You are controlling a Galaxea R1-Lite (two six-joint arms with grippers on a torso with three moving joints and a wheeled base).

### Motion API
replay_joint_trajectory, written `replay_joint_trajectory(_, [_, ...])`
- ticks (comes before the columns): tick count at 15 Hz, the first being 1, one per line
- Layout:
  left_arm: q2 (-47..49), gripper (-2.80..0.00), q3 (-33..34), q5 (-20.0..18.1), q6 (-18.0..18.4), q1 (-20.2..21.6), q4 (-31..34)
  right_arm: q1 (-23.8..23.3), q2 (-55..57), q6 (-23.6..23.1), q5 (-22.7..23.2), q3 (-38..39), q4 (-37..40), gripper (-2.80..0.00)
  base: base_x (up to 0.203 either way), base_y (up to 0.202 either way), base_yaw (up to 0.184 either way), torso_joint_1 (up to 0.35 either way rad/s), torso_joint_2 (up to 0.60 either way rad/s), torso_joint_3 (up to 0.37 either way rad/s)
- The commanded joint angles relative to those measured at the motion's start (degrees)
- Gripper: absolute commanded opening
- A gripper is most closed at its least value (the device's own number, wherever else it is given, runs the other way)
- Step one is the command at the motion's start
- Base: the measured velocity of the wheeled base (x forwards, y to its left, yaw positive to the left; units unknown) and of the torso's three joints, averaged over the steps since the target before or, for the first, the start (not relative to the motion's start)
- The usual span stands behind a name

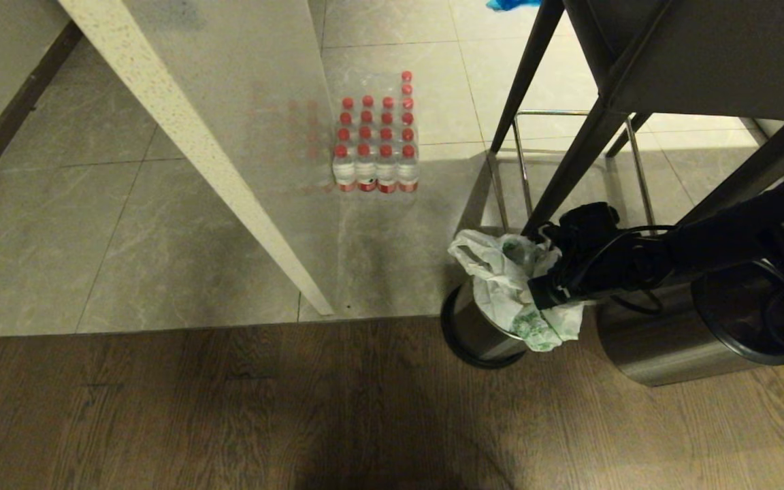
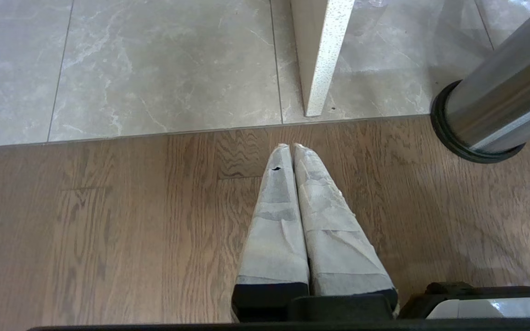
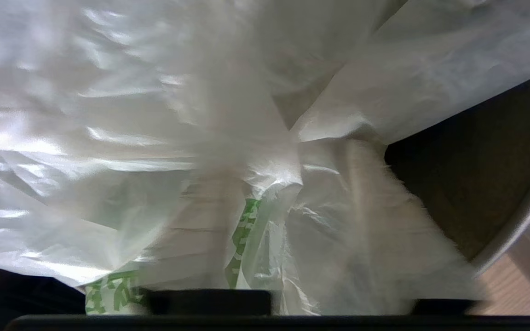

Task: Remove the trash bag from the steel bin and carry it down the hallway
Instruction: Pick up the trash bag

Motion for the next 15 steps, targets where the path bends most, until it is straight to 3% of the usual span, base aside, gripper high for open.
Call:
replay_joint_trajectory(1, [-0.02, -2.8, 0.01, 0.0, 0.01, 0.01, 0.0, 0.04, -0.37, -0.05, 0.07, -0.02, 0.02, -2.8, 0.0, 0.0, 0.0, 0.0, 0.0, 0.0])
replay_joint_trajectory(6, [-0.02, -2.8, 0.01, 0.0, 0.01, 0.04, 0.0, 0.07, -2.91, 0.79, 0.02, 0.56, 0.56, -2.8, 0.0, 0.0, 0.0, 0.0, 0.0, 0.0])
replay_joint_trajectory(11, [-0.02, -2.8, 0.01, 0.0, -0.08, 0.04, 0.0, 0.05, -13.58, 3.92, 0.38, 0.39, 12.27, -2.8, 0.0, 0.0, 0.0, 0.0, 0.0, 0.0])
replay_joint_trajectory(15, [-0.02, -2.8, 0.01, 0.0, -0.01, 0.02, 0.0, -0.13, -19.76, 6.37, 0.13, 0.62, 14.95, -2.8, 0.0, 0.0, 0.0, 0.0, 0.0, 0.0])
